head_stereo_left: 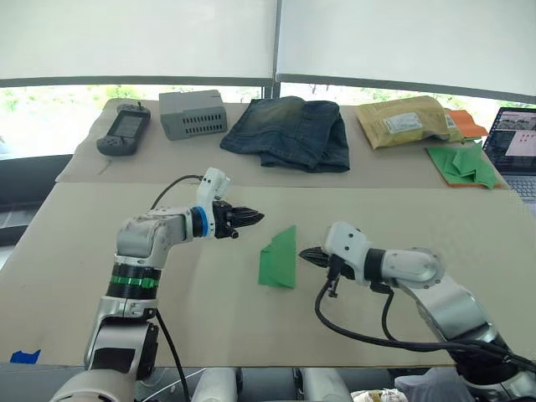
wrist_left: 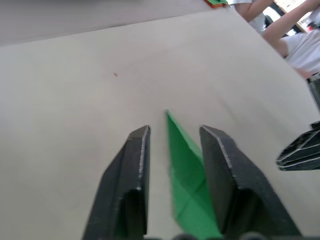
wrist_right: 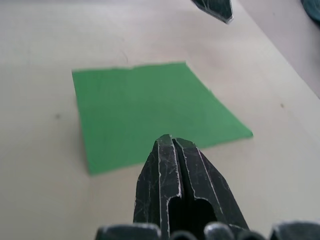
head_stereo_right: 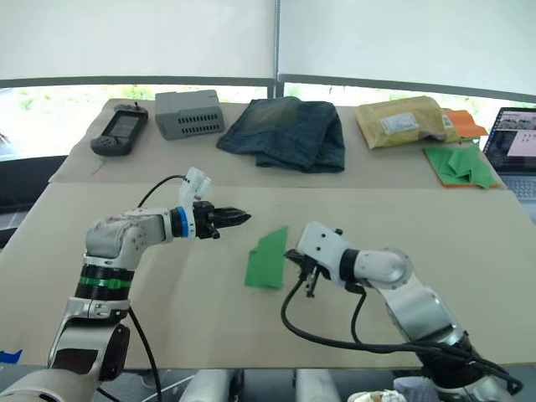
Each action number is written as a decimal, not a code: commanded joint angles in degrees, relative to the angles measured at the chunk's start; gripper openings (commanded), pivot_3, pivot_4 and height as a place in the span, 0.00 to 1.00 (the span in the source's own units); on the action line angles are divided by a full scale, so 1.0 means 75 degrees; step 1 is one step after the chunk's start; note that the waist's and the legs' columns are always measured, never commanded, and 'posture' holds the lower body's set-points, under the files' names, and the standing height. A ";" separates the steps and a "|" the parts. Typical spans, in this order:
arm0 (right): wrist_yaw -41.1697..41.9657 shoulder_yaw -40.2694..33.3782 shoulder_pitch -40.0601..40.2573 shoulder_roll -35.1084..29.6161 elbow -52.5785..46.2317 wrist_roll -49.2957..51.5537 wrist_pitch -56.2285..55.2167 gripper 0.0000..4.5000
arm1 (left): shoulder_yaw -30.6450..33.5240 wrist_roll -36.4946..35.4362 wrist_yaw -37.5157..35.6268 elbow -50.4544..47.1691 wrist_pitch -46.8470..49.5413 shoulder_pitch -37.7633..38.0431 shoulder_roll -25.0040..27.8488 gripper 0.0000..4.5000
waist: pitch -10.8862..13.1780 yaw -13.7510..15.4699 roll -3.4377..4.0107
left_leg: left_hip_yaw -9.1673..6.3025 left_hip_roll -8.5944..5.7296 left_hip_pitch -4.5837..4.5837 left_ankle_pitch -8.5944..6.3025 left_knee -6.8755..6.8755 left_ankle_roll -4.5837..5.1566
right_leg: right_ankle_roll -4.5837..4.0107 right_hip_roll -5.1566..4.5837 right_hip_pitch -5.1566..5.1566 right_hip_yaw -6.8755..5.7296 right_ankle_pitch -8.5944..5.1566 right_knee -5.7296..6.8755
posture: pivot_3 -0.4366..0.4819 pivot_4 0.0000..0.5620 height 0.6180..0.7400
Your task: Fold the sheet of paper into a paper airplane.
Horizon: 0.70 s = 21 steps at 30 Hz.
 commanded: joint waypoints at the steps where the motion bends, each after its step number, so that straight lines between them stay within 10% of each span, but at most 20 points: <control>1: 0.0022 -0.0452 0.0166 -0.0268 -0.0409 0.0064 0.0002 0.00 | -0.0008 -0.0315 0.0282 0.0270 0.1319 -0.0729 0.0110 0.70 | 0.0005 0.0004 -0.0003 | 0.0000 0.0000 0.0002 0.0000 0.0000 0.0000 | 0.0000 0.0000 0.0001 -0.0001 0.0000 0.0000 | 0.48 0.27 0.91; 18: -0.0584 -0.0909 0.0791 -0.0469 -0.0800 -0.0177 0.0166 0.00 | -0.2423 -0.0051 -0.0336 0.2200 0.1918 -0.2344 -0.0270 0.70 | 0.0011 0.0031 -0.0006 | 0.0016 -0.0009 -0.0011 0.0000 -0.0002 -0.0001 | -0.0001 -0.0005 -0.0005 0.0004 0.0000 -0.0008 | 0.48 0.27 0.91; 21: -0.0639 -0.0979 0.0825 -0.0461 -0.0825 -0.0160 0.0208 0.00 | -0.2425 0.0061 -0.0172 0.2529 0.1954 -0.2447 -0.0427 0.53 | 0.0012 0.0020 -0.0007 | 0.0017 -0.0011 -0.0011 0.0000 0.0000 -0.0001 | 0.0000 -0.0009 -0.0005 0.0005 0.0000 -0.0009 | 0.48 0.27 0.91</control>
